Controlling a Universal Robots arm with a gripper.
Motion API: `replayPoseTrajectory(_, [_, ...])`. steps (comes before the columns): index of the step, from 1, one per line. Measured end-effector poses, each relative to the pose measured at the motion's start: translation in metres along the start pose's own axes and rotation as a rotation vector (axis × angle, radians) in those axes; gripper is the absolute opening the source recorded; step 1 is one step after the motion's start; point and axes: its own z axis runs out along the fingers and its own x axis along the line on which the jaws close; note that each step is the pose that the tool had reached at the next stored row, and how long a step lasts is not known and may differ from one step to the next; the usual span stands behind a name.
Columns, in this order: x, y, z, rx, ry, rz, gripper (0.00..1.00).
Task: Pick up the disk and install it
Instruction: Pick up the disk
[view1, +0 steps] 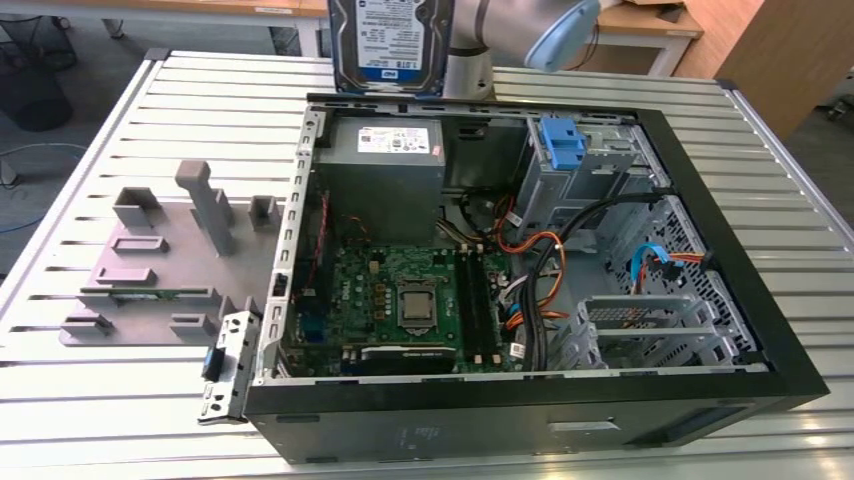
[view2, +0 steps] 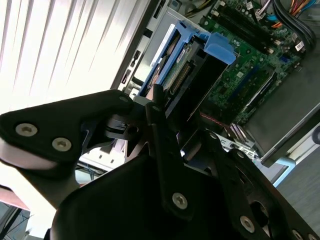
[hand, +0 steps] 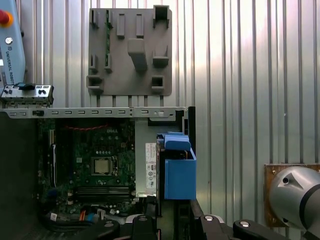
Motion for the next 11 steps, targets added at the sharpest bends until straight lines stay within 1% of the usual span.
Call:
replayPoseTrajectory(6, [-0.0002, -0.0071, 0.0001, 0.0, 0.0, 0.0, 0.35])
replayPoseTrajectory(11, [-0.0004, -0.0143, 0.0001, -0.0001, 0.0, 0.0, 0.35])
